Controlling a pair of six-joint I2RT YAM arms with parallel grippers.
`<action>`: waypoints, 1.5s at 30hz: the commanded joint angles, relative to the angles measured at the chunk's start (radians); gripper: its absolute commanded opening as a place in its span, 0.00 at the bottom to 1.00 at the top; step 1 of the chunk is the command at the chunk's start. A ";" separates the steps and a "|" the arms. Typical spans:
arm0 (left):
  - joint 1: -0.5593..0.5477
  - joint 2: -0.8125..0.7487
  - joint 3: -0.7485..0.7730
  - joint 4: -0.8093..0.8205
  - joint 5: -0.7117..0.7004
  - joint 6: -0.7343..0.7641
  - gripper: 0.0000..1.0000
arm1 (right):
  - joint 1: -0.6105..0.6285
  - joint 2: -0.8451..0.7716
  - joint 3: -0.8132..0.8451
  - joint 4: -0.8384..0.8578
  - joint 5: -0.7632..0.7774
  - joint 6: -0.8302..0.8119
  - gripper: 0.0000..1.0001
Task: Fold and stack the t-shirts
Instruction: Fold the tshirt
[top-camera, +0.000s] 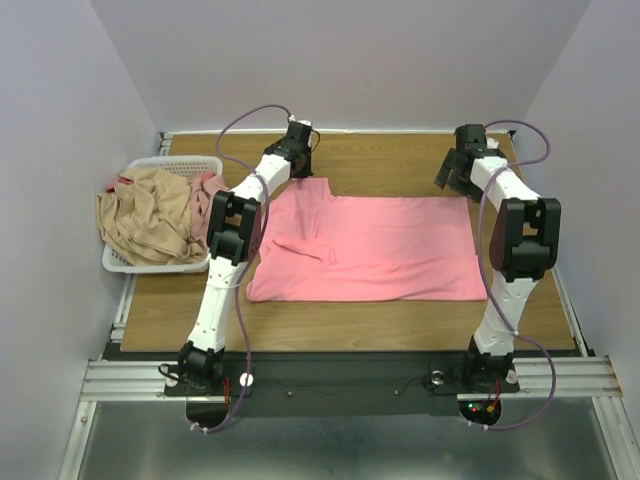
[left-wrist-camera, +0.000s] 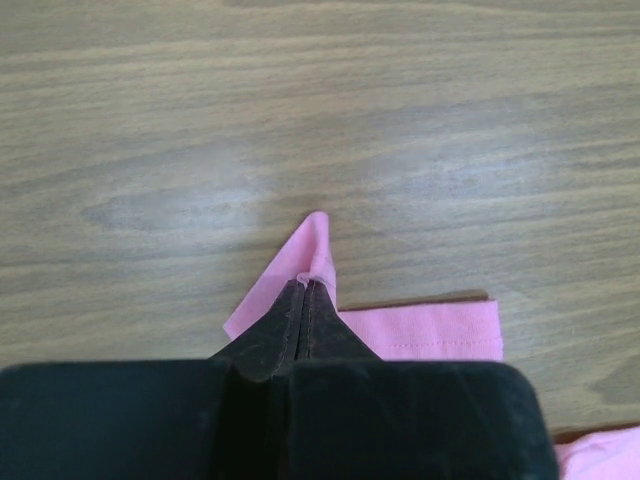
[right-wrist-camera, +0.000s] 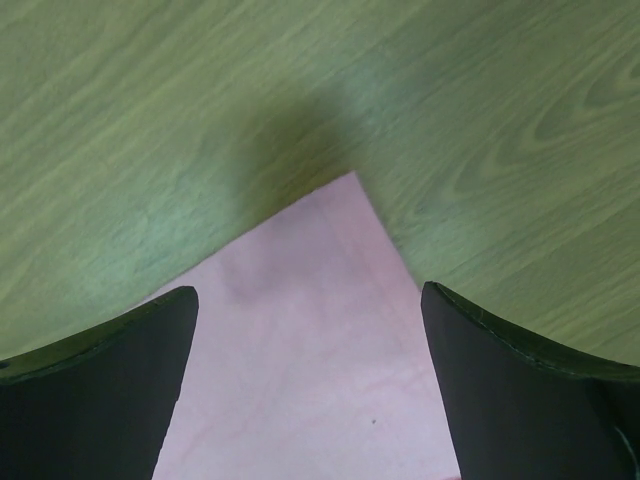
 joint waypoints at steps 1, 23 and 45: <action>-0.022 -0.124 -0.064 0.046 -0.022 0.026 0.00 | -0.045 0.043 0.067 0.013 0.035 -0.026 0.99; -0.026 -0.209 -0.165 0.103 -0.036 0.042 0.00 | -0.060 0.196 0.133 0.016 -0.033 -0.057 0.52; -0.034 -0.310 -0.288 0.142 0.010 0.066 0.00 | -0.060 0.121 0.087 0.020 0.023 -0.069 0.01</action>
